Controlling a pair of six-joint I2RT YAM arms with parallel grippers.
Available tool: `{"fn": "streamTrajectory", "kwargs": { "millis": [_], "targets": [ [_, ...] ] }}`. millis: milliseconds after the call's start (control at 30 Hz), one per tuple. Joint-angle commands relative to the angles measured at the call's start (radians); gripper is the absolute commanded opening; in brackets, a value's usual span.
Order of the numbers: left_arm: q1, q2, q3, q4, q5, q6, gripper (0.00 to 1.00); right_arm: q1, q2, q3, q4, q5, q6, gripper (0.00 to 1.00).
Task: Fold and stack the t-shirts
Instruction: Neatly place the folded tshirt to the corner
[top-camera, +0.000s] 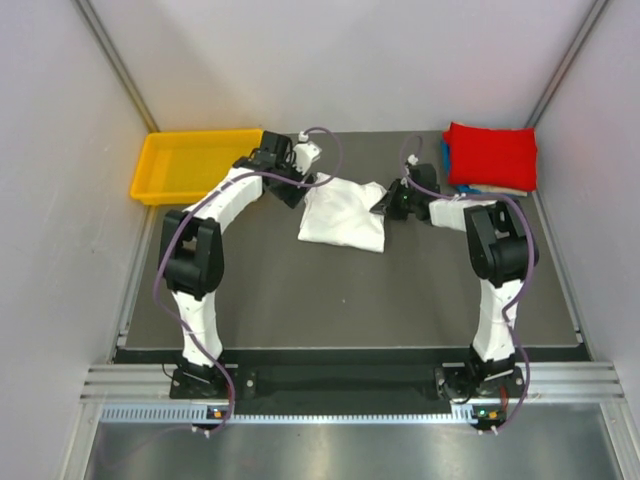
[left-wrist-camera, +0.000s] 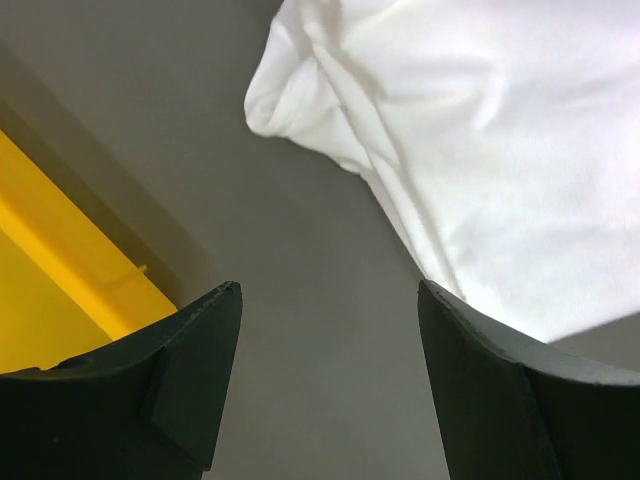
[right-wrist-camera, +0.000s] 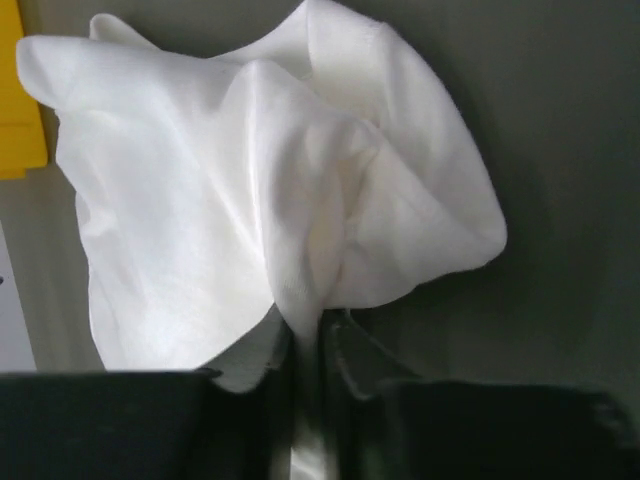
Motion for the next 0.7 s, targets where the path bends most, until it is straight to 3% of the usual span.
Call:
{"fn": "streamTrajectory", "kwargs": {
  "millis": [0,33,100,200,300,433,667],
  "targets": [
    [0.047,-0.096,-0.037,0.0,0.082,-0.035,0.75,-0.006,0.004,0.054,0.017,-0.053,-0.001,0.05],
    [0.052,-0.105,-0.046,-0.018,0.086,-0.035,0.75,-0.016,-0.003,0.086,-0.001,-0.05,-0.021,0.0],
    [0.064,-0.133,-0.06,-0.046,0.09,-0.026,0.75,-0.047,-0.011,0.15,-0.116,-0.054,-0.134,0.0],
    [0.076,-0.171,-0.118,-0.05,0.089,-0.015,0.75,-0.087,0.038,0.373,-0.396,-0.047,-0.341,0.0],
    [0.078,-0.186,-0.158,-0.044,0.066,-0.006,0.75,-0.122,0.111,0.614,-0.631,0.074,-0.487,0.0],
    [0.081,-0.188,-0.161,-0.052,0.047,-0.001,0.74,-0.19,0.194,0.865,-0.746,0.199,-0.552,0.0],
    [0.084,-0.174,-0.142,-0.058,0.024,-0.004,0.73,-0.263,0.3,1.227,-0.886,0.256,-0.641,0.0]
  ]
}}
